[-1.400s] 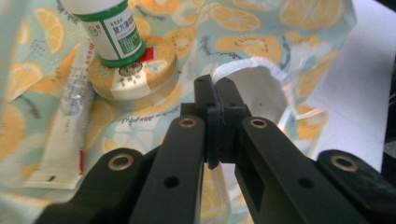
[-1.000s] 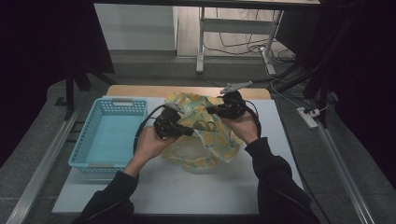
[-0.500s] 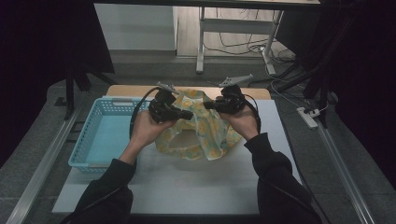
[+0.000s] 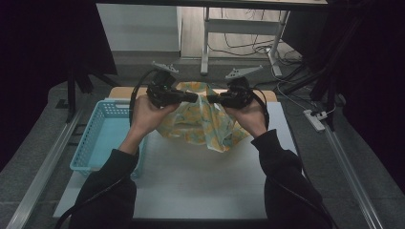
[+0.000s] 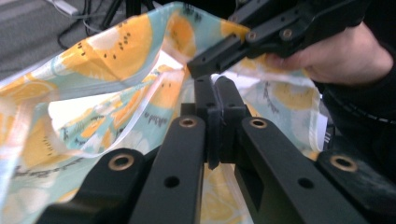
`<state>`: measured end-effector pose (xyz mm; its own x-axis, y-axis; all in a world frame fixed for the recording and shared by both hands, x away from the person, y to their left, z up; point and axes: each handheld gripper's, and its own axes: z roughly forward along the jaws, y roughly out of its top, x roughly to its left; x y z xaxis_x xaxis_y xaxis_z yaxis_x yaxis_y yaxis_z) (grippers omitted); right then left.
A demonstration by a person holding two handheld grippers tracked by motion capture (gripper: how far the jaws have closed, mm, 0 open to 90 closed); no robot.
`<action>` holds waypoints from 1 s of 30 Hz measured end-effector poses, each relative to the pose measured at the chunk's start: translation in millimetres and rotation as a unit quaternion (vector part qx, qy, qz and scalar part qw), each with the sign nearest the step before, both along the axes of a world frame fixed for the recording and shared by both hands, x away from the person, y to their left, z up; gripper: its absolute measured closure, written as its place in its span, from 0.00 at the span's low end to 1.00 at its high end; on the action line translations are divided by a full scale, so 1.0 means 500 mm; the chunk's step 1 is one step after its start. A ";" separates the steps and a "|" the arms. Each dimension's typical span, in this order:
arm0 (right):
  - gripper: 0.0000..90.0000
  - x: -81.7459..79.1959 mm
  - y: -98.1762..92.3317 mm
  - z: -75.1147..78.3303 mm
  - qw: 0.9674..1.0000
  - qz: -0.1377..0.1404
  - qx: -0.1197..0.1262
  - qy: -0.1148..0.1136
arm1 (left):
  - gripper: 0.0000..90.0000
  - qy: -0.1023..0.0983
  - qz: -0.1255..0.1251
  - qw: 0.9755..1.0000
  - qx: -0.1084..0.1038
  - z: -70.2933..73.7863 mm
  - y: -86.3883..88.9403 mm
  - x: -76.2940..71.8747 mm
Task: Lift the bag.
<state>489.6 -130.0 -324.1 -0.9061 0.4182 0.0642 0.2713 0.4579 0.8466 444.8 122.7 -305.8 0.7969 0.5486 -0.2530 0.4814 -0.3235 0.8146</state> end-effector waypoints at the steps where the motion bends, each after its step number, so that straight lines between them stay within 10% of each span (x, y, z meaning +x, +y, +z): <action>1: 1.00 -0.001 0.001 0.005 1.000 0.000 0.000 -0.001 | 1.00 -0.002 0.000 1.000 -0.002 0.005 0.000 0.001; 30: 1.00 -0.016 -0.024 0.157 0.997 -0.021 0.027 -0.068 | 1.00 -0.080 0.026 0.996 -0.033 0.155 -0.019 0.001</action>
<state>481.4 -141.9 -245.8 -0.8897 0.4552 -0.0342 0.1711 0.4020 0.8995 445.3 113.4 -228.4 0.8012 0.5760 -0.1621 0.3590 -0.2460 0.9003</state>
